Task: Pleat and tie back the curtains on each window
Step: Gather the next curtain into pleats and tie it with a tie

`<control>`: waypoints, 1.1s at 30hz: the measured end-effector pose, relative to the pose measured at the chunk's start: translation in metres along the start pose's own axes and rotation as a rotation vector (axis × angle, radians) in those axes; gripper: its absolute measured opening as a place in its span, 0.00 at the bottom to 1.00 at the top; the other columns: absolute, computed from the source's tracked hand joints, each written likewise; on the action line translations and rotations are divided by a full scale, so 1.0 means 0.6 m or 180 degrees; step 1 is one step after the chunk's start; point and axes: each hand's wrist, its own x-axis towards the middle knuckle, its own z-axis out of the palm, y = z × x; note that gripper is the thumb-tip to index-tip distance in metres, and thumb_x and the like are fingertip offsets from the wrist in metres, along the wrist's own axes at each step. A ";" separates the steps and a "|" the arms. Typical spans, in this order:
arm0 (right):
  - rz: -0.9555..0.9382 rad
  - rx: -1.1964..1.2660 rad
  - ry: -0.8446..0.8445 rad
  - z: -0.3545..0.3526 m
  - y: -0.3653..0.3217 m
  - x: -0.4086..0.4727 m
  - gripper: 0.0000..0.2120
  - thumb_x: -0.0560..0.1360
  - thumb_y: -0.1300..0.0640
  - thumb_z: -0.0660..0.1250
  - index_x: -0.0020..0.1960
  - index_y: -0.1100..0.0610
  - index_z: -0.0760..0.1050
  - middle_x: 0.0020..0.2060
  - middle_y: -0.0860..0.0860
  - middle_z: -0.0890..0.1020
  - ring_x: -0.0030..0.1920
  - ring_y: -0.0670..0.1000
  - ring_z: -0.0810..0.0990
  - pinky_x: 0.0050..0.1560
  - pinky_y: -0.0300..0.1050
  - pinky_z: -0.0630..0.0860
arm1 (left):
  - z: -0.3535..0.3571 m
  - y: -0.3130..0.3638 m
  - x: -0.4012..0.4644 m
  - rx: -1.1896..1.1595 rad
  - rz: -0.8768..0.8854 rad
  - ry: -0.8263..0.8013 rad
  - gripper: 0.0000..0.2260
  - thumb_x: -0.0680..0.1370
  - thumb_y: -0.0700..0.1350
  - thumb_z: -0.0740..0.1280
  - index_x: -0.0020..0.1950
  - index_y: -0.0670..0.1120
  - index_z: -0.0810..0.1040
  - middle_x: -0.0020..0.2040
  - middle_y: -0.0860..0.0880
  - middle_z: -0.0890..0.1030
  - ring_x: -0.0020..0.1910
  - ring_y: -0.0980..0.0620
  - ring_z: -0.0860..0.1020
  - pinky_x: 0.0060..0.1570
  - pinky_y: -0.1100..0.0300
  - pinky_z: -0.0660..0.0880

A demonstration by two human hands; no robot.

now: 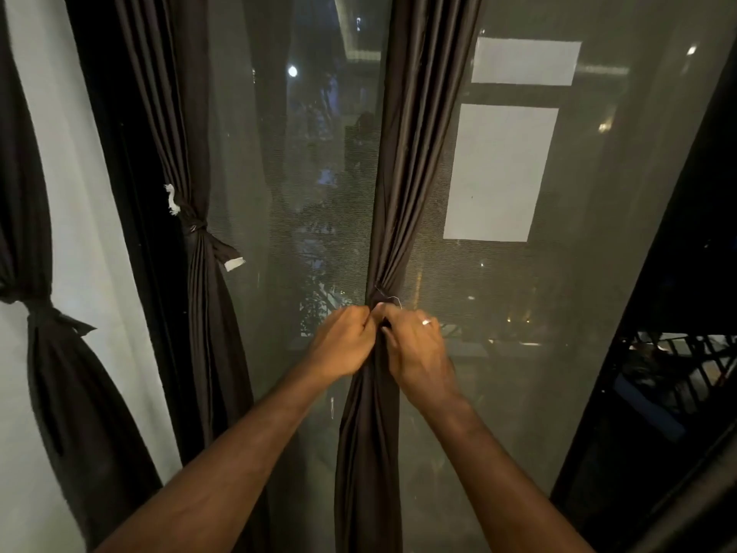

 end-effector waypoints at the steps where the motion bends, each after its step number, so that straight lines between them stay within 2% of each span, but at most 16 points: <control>1: -0.0078 -0.0152 0.0032 0.004 -0.001 -0.001 0.14 0.81 0.62 0.62 0.65 0.59 0.76 0.53 0.54 0.82 0.50 0.54 0.79 0.53 0.50 0.74 | -0.007 0.004 -0.001 0.0211 -0.0004 -0.0085 0.17 0.84 0.51 0.55 0.47 0.44 0.78 0.48 0.41 0.83 0.50 0.41 0.80 0.46 0.51 0.73; 2: -0.0076 -0.0272 0.0057 0.010 -0.002 -0.004 0.15 0.81 0.62 0.62 0.66 0.62 0.77 0.54 0.55 0.82 0.51 0.55 0.79 0.53 0.51 0.75 | -0.013 0.008 -0.002 0.0381 0.0016 -0.0174 0.16 0.84 0.51 0.55 0.52 0.44 0.79 0.52 0.42 0.82 0.53 0.42 0.79 0.49 0.52 0.72; 4: 0.0092 -0.0368 0.0045 0.020 -0.006 -0.010 0.16 0.80 0.63 0.64 0.67 0.64 0.76 0.56 0.58 0.80 0.51 0.57 0.78 0.53 0.52 0.76 | -0.025 0.018 -0.008 0.0753 0.0219 -0.0264 0.15 0.82 0.52 0.56 0.57 0.45 0.78 0.54 0.43 0.82 0.53 0.43 0.79 0.47 0.53 0.69; 6: 0.0192 -0.0366 -0.0034 0.022 -0.011 -0.009 0.17 0.79 0.64 0.66 0.66 0.65 0.75 0.56 0.59 0.79 0.50 0.59 0.77 0.51 0.53 0.76 | -0.037 0.024 -0.013 0.1142 0.0491 -0.0287 0.14 0.81 0.51 0.57 0.56 0.44 0.77 0.51 0.43 0.82 0.48 0.43 0.79 0.44 0.56 0.67; 10: 0.0068 -0.0397 -0.0387 0.003 -0.016 0.020 0.13 0.78 0.61 0.62 0.60 0.62 0.77 0.51 0.57 0.77 0.48 0.57 0.74 0.47 0.51 0.73 | -0.059 0.017 -0.010 0.1475 0.0764 -0.0446 0.11 0.79 0.53 0.61 0.51 0.45 0.75 0.43 0.47 0.81 0.41 0.46 0.79 0.42 0.55 0.73; 13: 0.0144 -0.0452 -0.0626 -0.004 -0.019 0.033 0.12 0.73 0.67 0.68 0.56 0.60 0.77 0.49 0.55 0.75 0.49 0.55 0.71 0.48 0.46 0.69 | -0.052 -0.001 -0.008 0.1225 0.0739 -0.0478 0.14 0.78 0.56 0.65 0.53 0.46 0.75 0.44 0.49 0.81 0.42 0.47 0.81 0.42 0.54 0.77; 15: 0.0233 -0.0494 -0.0782 -0.004 -0.023 0.032 0.15 0.70 0.68 0.69 0.55 0.59 0.76 0.50 0.55 0.73 0.50 0.55 0.70 0.48 0.47 0.70 | -0.042 -0.010 -0.013 0.0880 0.0611 -0.0366 0.14 0.78 0.56 0.67 0.54 0.46 0.75 0.46 0.48 0.82 0.43 0.47 0.81 0.43 0.52 0.77; 18: 0.0416 -0.0407 -0.0955 -0.006 -0.022 0.029 0.11 0.73 0.67 0.68 0.53 0.58 0.76 0.54 0.54 0.70 0.53 0.56 0.69 0.47 0.48 0.74 | -0.024 -0.029 -0.021 0.0423 0.0550 -0.0157 0.12 0.78 0.52 0.69 0.55 0.46 0.73 0.45 0.46 0.82 0.44 0.45 0.81 0.41 0.53 0.75; 21: 0.0485 -0.0458 -0.1103 -0.013 -0.017 0.038 0.04 0.75 0.64 0.69 0.49 0.58 0.78 0.56 0.55 0.67 0.55 0.56 0.68 0.48 0.52 0.78 | -0.015 -0.035 -0.029 -0.0154 0.0519 -0.0147 0.16 0.78 0.51 0.70 0.55 0.53 0.64 0.41 0.49 0.80 0.38 0.49 0.81 0.36 0.51 0.78; 24: 0.0505 -0.0563 -0.1254 -0.014 -0.016 0.057 0.03 0.77 0.60 0.69 0.48 0.60 0.79 0.55 0.55 0.66 0.55 0.57 0.68 0.49 0.55 0.78 | -0.005 -0.039 -0.025 -0.0176 0.0747 -0.0028 0.11 0.77 0.53 0.66 0.54 0.52 0.67 0.40 0.49 0.80 0.38 0.48 0.80 0.38 0.47 0.77; 27: 0.0540 -0.0568 -0.1430 -0.017 -0.011 0.074 0.07 0.77 0.55 0.71 0.48 0.58 0.83 0.56 0.53 0.67 0.57 0.56 0.68 0.51 0.55 0.77 | 0.009 -0.051 -0.030 -0.0097 0.1136 0.0200 0.11 0.78 0.52 0.67 0.57 0.52 0.68 0.42 0.49 0.81 0.39 0.47 0.81 0.37 0.49 0.77; 29: 0.0673 -0.0412 -0.1511 -0.019 -0.003 0.080 0.05 0.75 0.56 0.73 0.46 0.58 0.84 0.54 0.53 0.68 0.55 0.56 0.71 0.51 0.52 0.76 | 0.015 -0.050 -0.035 -0.0090 0.1397 0.0466 0.10 0.80 0.53 0.65 0.58 0.51 0.71 0.44 0.49 0.82 0.41 0.49 0.81 0.38 0.52 0.77; 31: 0.0938 0.0075 -0.1150 -0.017 0.001 0.075 0.03 0.74 0.62 0.73 0.43 0.58 0.85 0.50 0.52 0.72 0.49 0.54 0.75 0.50 0.48 0.76 | 0.016 -0.043 -0.034 -0.0224 0.1497 0.0748 0.11 0.80 0.52 0.64 0.57 0.47 0.76 0.42 0.48 0.82 0.39 0.54 0.79 0.38 0.59 0.74; 33: 0.1477 0.0691 -0.0297 -0.018 0.001 0.057 0.10 0.73 0.70 0.70 0.44 0.57 0.85 0.45 0.50 0.81 0.45 0.48 0.81 0.51 0.46 0.79 | 0.013 -0.043 -0.026 -0.0383 0.1389 0.0794 0.13 0.79 0.52 0.65 0.52 0.43 0.79 0.37 0.52 0.79 0.35 0.59 0.75 0.36 0.61 0.70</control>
